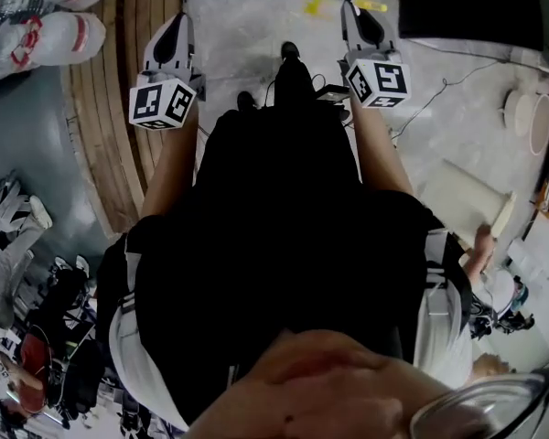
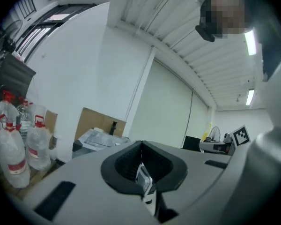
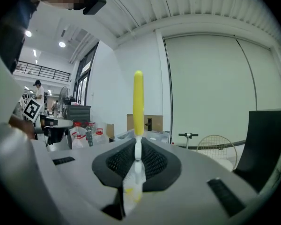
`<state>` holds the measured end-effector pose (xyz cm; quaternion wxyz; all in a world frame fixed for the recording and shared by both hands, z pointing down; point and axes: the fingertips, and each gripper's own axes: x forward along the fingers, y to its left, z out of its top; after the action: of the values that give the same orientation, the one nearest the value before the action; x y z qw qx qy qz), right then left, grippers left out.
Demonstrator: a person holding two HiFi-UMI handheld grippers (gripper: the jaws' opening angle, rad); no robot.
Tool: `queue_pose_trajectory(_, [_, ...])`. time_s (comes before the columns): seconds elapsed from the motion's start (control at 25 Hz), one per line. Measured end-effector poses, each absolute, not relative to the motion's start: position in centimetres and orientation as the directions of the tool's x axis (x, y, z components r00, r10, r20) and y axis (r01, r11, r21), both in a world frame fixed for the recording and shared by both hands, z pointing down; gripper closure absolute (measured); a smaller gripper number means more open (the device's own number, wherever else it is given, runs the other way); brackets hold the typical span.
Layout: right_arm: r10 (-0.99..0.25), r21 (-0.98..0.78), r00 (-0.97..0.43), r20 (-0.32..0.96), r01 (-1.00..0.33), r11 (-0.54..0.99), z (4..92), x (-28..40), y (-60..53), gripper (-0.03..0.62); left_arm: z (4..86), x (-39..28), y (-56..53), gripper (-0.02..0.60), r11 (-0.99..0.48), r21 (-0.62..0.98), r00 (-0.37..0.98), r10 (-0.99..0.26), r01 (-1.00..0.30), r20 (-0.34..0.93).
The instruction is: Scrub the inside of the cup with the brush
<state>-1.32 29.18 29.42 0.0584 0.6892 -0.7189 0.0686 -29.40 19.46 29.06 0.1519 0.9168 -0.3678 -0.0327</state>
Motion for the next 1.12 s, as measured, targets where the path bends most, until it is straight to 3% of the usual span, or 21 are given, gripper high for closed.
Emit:
queue_pose_trajectory(0.6, [-0.981,-0.017,-0.133,0.143,-0.991,0.132,28.1,3.7,31.1,0.553,28.4,-21.9,22.9,0.565,-0.691,0.200,0.714,-0.695,-0.695,0.079])
queue_pose_trajectory(1.12, [-0.991,-0.054,-0.075,0.111,-0.996,0.069,26.9,11.5,34.2,0.553,26.6,-13.1,24.5,0.565,-0.770,0.166,0.787,-0.608,-0.616,0.103])
